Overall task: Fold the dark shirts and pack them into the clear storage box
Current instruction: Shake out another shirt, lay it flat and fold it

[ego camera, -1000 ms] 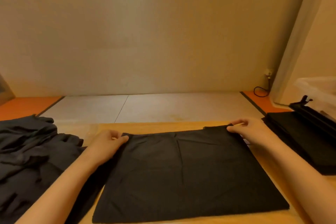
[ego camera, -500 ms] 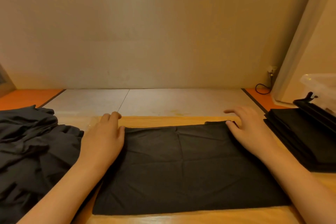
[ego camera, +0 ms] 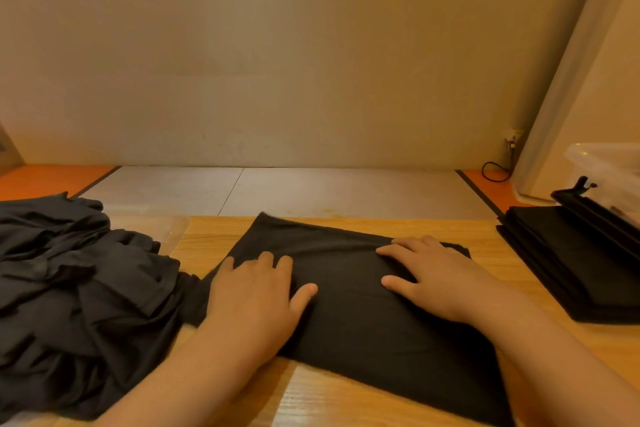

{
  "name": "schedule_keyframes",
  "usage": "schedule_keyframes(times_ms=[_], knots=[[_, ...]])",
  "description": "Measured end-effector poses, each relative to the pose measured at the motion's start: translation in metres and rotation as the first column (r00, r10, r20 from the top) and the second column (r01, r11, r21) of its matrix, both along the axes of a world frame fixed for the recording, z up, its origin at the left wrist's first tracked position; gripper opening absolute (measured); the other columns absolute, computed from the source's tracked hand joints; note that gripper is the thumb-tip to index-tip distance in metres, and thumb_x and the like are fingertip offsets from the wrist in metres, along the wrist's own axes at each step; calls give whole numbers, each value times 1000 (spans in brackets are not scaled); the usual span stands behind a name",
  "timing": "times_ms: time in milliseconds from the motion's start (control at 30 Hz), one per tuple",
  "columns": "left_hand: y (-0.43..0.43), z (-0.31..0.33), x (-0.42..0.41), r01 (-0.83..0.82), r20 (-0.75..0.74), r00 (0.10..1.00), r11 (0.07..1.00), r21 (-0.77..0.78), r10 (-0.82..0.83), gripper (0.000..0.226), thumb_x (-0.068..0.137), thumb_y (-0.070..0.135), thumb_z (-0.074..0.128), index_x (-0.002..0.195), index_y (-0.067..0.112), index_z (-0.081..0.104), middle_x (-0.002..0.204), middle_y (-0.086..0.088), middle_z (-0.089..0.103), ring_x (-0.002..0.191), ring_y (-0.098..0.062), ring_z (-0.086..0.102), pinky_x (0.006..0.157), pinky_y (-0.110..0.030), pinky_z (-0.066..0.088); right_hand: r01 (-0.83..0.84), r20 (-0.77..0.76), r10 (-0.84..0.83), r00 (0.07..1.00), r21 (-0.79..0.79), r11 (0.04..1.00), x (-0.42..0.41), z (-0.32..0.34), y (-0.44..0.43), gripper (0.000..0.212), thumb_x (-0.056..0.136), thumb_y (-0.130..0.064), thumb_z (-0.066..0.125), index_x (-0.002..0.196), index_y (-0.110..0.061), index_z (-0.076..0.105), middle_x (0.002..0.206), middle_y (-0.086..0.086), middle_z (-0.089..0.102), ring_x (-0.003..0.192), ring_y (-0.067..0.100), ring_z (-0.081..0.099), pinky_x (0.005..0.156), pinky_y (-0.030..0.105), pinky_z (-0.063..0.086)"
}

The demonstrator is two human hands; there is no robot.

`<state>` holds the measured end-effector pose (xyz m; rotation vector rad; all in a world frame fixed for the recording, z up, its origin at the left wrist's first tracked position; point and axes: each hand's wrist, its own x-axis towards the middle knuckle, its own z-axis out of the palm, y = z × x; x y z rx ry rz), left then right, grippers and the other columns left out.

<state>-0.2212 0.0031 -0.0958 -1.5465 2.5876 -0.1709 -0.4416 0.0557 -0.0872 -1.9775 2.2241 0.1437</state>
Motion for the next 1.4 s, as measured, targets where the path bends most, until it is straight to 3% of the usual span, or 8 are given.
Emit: schedule_keyframes(times_ms=[67,133,267,400,533,833,1200,1400], knots=[[-13,-10,7,25,9,1000,998,63,-26,80,87,69,-6,154,28,5,162,4,5,149,-15,8,120,-42,2,38,-75,-35,997,40,999,6,6,6,58,96,-59,36,149,-38,22,152,-5,29,138,18,28,106,35,37],[-30,-19,14,88,-51,995,996,-19,-89,89,78,74,-16,154,29,0,162,2,-2,149,-16,4,118,-43,-2,71,-133,-64,989,50,996,12,9,11,60,96,-60,34,149,-36,21,151,-2,31,137,20,30,108,37,36],[-25,-9,8,122,-225,955,949,-291,-191,63,82,28,71,140,12,49,140,-15,51,123,-32,56,102,-51,40,-150,-93,141,986,-96,984,27,6,16,60,98,-55,32,152,-38,10,161,-9,3,148,14,-5,118,34,0],[16,-20,-17,82,-341,936,996,-23,-85,61,102,47,19,155,19,7,162,-2,8,149,-18,8,121,-36,11,-383,224,400,889,-115,917,43,-14,12,51,102,-43,33,150,-43,17,157,-27,0,140,-11,-13,117,22,-10],[11,-34,-19,160,-332,937,980,122,-112,99,66,74,-21,152,26,-12,160,7,-16,144,-7,-21,117,-31,-13,-253,252,292,922,-176,951,53,-31,12,48,104,-40,24,150,-43,12,158,-25,1,141,-9,-11,115,22,-13],[-11,-19,7,352,-264,905,935,30,-332,95,58,81,-25,142,36,-25,151,19,-25,140,5,-21,113,-20,-14,-116,99,142,985,-233,966,90,-38,28,87,69,-52,-21,151,-25,-11,159,-9,-17,134,6,-32,106,33,-24],[-10,-35,-7,289,-313,920,947,141,-234,67,93,54,6,151,26,-12,159,11,-16,142,1,-18,114,-20,-11,-153,161,188,969,-205,967,75,-43,18,57,104,-42,20,154,-26,-2,161,-12,-7,144,1,-12,117,29,-11],[-9,-33,-4,302,-303,919,944,133,-252,69,97,57,17,153,26,-9,160,10,-13,144,-1,-14,116,-21,-9,97,127,-74,989,-193,976,32,-42,9,57,103,-43,20,154,-26,1,161,-10,-3,147,6,-6,120,36,-2]])
